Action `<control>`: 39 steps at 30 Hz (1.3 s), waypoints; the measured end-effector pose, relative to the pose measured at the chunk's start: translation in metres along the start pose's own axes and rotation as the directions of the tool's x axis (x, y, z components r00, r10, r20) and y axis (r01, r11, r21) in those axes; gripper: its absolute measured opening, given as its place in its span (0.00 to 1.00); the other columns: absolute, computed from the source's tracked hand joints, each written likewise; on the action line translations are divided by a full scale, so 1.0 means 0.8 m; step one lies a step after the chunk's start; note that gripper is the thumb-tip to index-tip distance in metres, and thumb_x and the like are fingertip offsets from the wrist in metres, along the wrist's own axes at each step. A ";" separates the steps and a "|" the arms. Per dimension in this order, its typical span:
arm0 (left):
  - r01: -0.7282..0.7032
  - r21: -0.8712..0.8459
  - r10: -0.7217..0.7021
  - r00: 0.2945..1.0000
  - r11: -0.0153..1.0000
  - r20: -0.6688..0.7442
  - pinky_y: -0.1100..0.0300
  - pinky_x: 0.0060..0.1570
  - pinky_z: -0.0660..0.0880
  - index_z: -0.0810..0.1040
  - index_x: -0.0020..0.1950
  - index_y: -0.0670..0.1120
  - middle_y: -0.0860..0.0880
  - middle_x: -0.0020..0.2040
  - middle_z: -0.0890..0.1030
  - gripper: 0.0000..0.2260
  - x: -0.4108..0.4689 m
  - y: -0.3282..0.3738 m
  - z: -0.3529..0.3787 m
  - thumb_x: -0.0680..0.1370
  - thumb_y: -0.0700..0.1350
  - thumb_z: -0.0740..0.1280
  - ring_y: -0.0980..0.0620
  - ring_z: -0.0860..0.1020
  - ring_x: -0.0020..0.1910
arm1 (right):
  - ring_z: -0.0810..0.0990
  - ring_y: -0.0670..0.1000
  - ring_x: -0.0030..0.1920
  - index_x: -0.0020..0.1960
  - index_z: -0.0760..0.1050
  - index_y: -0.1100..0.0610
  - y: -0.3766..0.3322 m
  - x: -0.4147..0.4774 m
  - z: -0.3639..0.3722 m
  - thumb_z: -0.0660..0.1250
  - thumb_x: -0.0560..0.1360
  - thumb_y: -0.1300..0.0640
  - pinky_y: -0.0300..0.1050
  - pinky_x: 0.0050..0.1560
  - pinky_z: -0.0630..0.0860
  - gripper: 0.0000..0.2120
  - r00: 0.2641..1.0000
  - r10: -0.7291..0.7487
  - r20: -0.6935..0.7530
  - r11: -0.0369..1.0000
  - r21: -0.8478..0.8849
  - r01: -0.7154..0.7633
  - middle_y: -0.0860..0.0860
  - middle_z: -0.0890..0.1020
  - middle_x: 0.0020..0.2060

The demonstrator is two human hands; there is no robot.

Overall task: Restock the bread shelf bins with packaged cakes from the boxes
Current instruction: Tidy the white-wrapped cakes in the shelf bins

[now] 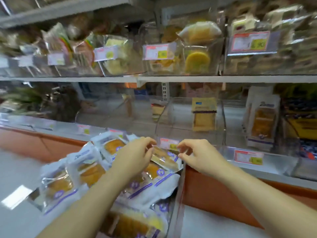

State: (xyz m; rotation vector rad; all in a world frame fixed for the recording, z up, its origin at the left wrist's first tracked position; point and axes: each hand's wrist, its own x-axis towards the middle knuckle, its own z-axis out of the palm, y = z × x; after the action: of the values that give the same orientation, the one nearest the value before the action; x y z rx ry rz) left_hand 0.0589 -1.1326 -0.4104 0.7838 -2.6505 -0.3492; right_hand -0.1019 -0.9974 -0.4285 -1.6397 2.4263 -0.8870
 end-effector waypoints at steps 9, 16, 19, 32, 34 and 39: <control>0.123 0.152 -0.133 0.989 0.981 0.060 0.56 0.56 0.72 0.73 0.65 0.55 0.57 0.62 0.77 0.13 -0.054 -0.082 -0.021 0.80 0.51 0.60 0.54 0.75 0.60 | 0.75 0.54 0.59 0.57 0.70 0.48 -0.029 0.049 0.082 0.69 0.71 0.45 0.46 0.53 0.72 0.18 0.949 0.079 0.305 0.985 -0.171 -0.027 0.50 0.77 0.56; 0.095 0.189 -0.103 0.994 0.977 0.032 0.58 0.53 0.73 0.72 0.65 0.56 0.58 0.63 0.75 0.13 -0.051 -0.066 -0.024 0.81 0.52 0.58 0.56 0.75 0.60 | 0.79 0.54 0.51 0.51 0.75 0.52 -0.022 0.056 0.088 0.66 0.74 0.46 0.44 0.40 0.71 0.11 0.989 0.047 0.138 0.965 -0.262 -0.010 0.51 0.82 0.50; 0.122 0.165 -0.134 0.989 0.979 0.066 0.57 0.53 0.74 0.72 0.65 0.56 0.58 0.62 0.76 0.13 -0.050 -0.062 -0.026 0.81 0.53 0.59 0.56 0.75 0.59 | 0.80 0.54 0.49 0.48 0.77 0.53 -0.021 0.054 0.084 0.67 0.74 0.49 0.44 0.40 0.71 0.08 0.997 0.021 0.073 0.970 -0.244 -0.003 0.50 0.83 0.46; 0.177 -0.895 -0.436 0.900 0.409 -0.021 0.54 0.47 0.81 0.65 0.68 0.58 0.51 0.60 0.78 0.22 -0.029 -0.050 -0.052 0.77 0.49 0.68 0.55 0.80 0.54 | 0.75 0.45 0.45 0.49 0.82 0.54 -0.140 0.052 0.057 0.70 0.74 0.54 0.26 0.47 0.67 0.06 0.928 -0.287 -0.236 0.926 0.179 0.332 0.47 0.80 0.43; 0.088 -0.878 -0.477 0.862 0.471 -0.170 0.65 0.39 0.79 0.67 0.67 0.53 0.55 0.53 0.79 0.20 -0.029 -0.059 -0.061 0.77 0.45 0.68 0.62 0.80 0.47 | 0.74 0.46 0.52 0.56 0.81 0.54 -0.155 0.060 0.063 0.69 0.75 0.56 0.23 0.51 0.62 0.10 0.920 -0.356 -0.163 0.906 0.180 0.382 0.47 0.78 0.49; 0.059 -0.768 -0.495 0.795 0.638 -0.351 0.74 0.45 0.74 0.69 0.64 0.53 0.59 0.53 0.79 0.17 -0.036 -0.088 -0.084 0.77 0.43 0.68 0.69 0.77 0.49 | 0.76 0.43 0.54 0.58 0.80 0.52 -0.172 0.080 0.078 0.68 0.76 0.59 0.36 0.57 0.73 0.11 0.911 -0.402 -0.090 0.824 0.399 0.403 0.45 0.77 0.52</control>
State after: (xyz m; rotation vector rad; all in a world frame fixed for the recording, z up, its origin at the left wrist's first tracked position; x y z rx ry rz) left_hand 0.1419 -1.1829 -0.3799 0.8545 -1.6069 -1.0318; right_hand 0.0080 -1.1149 -0.3954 -1.9917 1.7351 -1.3422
